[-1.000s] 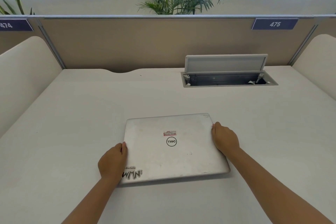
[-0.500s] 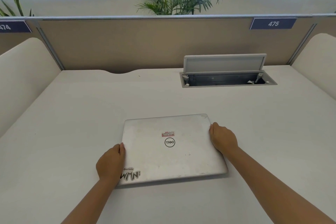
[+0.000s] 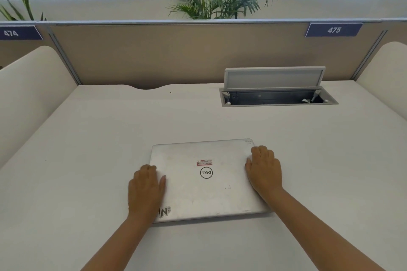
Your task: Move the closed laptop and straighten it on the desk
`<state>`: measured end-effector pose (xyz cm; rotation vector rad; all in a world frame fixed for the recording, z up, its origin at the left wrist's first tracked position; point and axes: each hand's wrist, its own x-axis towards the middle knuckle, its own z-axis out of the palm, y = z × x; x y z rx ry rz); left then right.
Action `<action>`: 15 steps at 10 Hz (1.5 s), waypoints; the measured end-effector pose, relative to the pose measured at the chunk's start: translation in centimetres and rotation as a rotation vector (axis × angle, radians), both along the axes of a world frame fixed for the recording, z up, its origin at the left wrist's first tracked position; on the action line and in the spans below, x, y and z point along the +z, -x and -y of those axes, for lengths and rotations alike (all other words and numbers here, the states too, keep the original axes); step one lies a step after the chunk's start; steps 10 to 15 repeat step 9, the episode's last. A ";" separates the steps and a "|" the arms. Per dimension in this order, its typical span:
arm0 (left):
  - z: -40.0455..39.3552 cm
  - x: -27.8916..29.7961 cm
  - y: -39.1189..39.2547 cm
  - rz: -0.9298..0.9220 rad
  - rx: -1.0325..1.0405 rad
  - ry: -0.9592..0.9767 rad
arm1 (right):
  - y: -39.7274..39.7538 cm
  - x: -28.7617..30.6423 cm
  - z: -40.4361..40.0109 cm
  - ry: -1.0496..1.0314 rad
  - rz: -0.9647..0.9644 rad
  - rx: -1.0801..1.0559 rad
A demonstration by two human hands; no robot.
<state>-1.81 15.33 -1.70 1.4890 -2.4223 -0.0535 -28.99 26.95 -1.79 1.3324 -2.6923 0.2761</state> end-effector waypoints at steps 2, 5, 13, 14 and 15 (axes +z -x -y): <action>-4.0 0.7 3.6 -0.004 -0.184 -0.120 | -3.8 -1.3 -1.1 0.152 0.123 0.158; -5.9 0.3 4.9 0.027 -0.164 -0.168 | -5.6 -3.0 -1.6 0.079 0.221 0.214; -5.4 -0.2 4.9 -0.154 -0.267 -0.118 | -5.7 -2.1 -1.6 0.040 0.228 0.281; -5.4 -0.2 4.9 -0.154 -0.267 -0.118 | -5.7 -2.1 -1.6 0.040 0.228 0.281; -5.4 -0.2 4.9 -0.154 -0.267 -0.118 | -5.7 -2.1 -1.6 0.040 0.228 0.281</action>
